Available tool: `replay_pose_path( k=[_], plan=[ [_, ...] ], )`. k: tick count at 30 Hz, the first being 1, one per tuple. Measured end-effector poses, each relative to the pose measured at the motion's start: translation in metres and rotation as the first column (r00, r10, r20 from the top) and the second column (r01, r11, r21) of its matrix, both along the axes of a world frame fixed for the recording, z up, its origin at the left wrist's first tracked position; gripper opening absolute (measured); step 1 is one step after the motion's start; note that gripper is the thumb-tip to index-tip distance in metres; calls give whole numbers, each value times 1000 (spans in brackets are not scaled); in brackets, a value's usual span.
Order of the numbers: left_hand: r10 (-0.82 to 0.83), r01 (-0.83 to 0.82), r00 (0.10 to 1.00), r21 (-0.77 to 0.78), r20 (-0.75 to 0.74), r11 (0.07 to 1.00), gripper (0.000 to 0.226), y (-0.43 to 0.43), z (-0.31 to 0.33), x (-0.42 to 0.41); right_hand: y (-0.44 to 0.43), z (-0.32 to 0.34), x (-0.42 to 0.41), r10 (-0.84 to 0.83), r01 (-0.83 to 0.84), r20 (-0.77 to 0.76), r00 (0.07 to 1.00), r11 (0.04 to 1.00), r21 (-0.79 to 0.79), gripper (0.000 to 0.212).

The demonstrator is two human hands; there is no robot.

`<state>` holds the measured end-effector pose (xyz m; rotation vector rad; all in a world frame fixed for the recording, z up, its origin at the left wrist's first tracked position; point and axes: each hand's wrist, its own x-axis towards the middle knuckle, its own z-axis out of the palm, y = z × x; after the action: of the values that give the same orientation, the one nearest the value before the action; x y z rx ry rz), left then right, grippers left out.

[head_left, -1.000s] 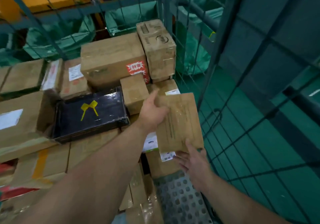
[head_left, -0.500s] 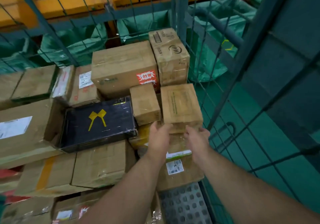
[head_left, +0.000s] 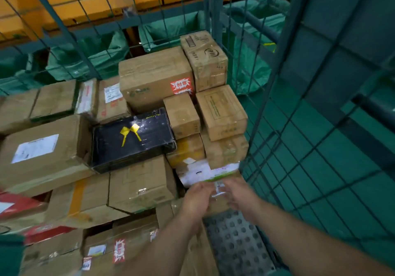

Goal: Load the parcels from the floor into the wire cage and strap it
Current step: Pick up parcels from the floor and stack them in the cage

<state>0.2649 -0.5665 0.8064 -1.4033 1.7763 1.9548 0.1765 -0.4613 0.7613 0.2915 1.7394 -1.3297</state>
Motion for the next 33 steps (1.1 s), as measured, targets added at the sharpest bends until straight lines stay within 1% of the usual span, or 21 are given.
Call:
replay_pose_path(
  k=[3,6,8,10,13,16,18,19,23,27,30,32,33],
  plan=[
    [-97,97,994,13,45,995,14,23,-10,39,37,-4,62,-60,61,37,998,998,-11,22],
    [-227,227,972,10,53,974,13,48,-18,71,73,-1,112,-249,250,72,966,968,-11,17],
    [-320,321,944,2,79,947,12,68,-29,87,103,-8,147,-375,374,82,924,927,25,20],
    [-469,468,877,37,100,883,13,94,-36,107,135,-11,188,-475,471,88,876,880,61,20],
    [-629,621,769,95,115,778,12,139,-38,138,182,-9,246,-598,586,86,797,800,128,16],
    [-759,752,647,102,76,651,18,182,-31,171,226,1,299,-657,649,25,753,748,139,14],
    [-834,828,549,105,54,552,16,211,-29,191,255,2,331,-737,728,22,675,671,140,15],
    [-868,862,495,98,51,497,13,232,-28,198,273,3,349,-780,770,23,625,621,148,18],
    [-928,927,366,57,65,370,10,303,-31,222,332,7,406,-872,861,6,489,484,155,24],
    [-973,971,223,78,64,228,10,393,-36,264,402,5,471,-928,916,37,371,372,152,24],
    [-992,989,105,99,68,111,11,473,-41,300,470,0,515,-960,946,43,277,281,162,22],
    [-995,992,47,111,89,56,13,529,-45,322,522,-6,542,-971,955,43,235,239,178,21],
    [-995,993,26,115,99,37,14,552,-47,331,544,-7,552,-973,954,38,229,232,188,21]
  ],
)
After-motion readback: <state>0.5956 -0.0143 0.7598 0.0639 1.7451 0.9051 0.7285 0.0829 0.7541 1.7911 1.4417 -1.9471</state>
